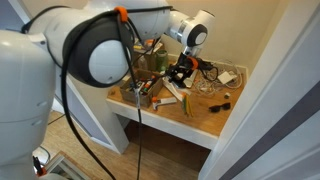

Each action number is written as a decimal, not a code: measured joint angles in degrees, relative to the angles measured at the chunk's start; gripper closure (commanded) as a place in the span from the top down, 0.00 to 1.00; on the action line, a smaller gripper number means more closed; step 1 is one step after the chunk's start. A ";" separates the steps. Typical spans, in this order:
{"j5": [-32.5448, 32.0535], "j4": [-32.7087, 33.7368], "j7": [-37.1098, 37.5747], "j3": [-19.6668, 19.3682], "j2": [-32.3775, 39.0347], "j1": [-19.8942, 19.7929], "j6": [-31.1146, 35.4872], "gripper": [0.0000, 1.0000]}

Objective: Put the black and grey object inside the box

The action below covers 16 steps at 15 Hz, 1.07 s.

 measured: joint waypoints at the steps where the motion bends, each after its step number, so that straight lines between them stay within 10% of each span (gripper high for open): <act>1: 1.63 -2.02 0.35 0.54 -1.80 0.16 -1.91 0.49; 2: 3.52 -4.03 0.40 1.05 -3.47 0.24 -3.46 0.74; 8: 7.18 -8.41 0.39 1.54 -6.80 0.07 -6.27 0.74; 9: 7.20 -8.56 0.39 1.54 -6.80 0.04 -6.27 0.49; 16: 7.25 -9.18 0.38 1.44 -6.78 3.07 -5.59 0.49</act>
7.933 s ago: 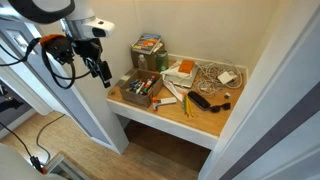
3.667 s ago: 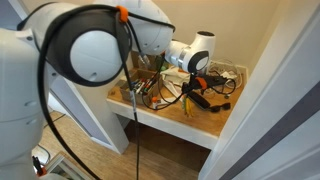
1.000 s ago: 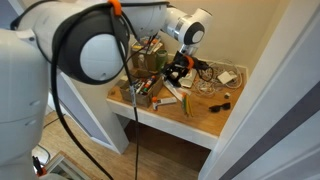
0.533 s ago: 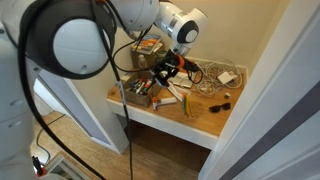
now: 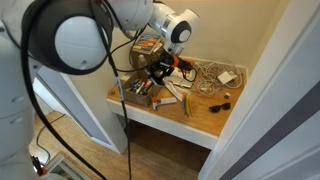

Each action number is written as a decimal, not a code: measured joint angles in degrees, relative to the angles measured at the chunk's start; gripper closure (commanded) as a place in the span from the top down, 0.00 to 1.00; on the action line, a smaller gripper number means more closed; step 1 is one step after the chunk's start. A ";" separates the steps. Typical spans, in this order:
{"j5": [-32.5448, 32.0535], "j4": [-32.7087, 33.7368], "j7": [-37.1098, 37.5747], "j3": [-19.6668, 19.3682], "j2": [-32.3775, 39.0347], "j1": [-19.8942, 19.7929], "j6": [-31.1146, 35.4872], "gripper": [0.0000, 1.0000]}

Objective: Put the black and grey object inside the box

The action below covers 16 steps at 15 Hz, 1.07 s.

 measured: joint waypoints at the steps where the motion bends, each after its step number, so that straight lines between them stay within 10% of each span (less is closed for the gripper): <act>1: 0.10 -0.28 0.90 0.14 -0.02 1.07 0.49 0.49; 16: 1.38 -11.78 26.89 1.47 0.23 12.54 25.60 0.49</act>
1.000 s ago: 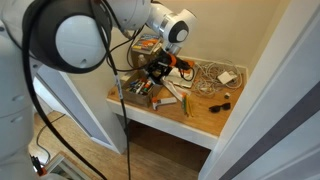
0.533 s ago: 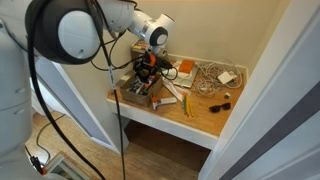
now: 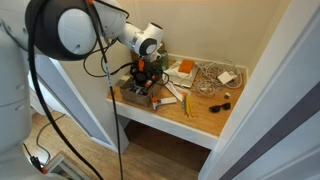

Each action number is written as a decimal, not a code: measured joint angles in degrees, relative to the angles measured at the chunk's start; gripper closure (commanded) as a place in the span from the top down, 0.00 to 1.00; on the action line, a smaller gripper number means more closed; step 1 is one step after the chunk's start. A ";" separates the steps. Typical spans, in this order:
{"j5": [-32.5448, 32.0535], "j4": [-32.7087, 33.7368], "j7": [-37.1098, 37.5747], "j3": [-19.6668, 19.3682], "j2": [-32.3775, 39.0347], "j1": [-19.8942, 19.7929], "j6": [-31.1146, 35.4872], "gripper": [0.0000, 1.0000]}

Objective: Put the black and grey object inside the box

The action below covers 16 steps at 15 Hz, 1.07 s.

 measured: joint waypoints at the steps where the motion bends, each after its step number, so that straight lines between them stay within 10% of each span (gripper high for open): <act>1: -0.08 -0.88 2.09 0.00 0.01 0.40 1.68 0.49; 6: -0.91 -3.45 13.51 -0.02 0.10 1.70 6.35 0.54; 7: -1.28 -3.48 15.56 -0.02 0.11 1.87 6.46 0.84; 9: -2.09 -3.44 19.05 -0.03 0.11 2.27 6.50 0.99; 16: -3.00 -1.45 22.08 1.09 -1.82 3.30 5.84 1.00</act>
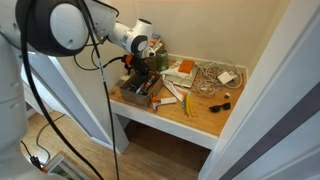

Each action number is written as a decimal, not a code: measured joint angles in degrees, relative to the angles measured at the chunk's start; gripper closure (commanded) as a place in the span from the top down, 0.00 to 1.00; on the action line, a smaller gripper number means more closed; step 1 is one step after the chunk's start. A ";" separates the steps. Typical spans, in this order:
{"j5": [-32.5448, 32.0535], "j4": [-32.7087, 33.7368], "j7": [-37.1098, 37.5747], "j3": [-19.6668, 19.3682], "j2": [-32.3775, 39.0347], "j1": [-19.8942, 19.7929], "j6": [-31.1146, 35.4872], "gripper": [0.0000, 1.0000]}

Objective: Put the black and grey object inside the box

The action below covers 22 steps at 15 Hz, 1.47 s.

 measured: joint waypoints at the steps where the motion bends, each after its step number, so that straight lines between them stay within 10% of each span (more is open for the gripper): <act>1: -1.56 0.29 -0.94 0.06 -1.01 0.00 -1.69 1.00; 10: -15.96 0.05 -20.37 -2.34 -12.61 -3.59 -21.18 1.00; 22: -16.67 -2.81 -12.87 -7.79 -17.61 -7.16 -16.71 1.00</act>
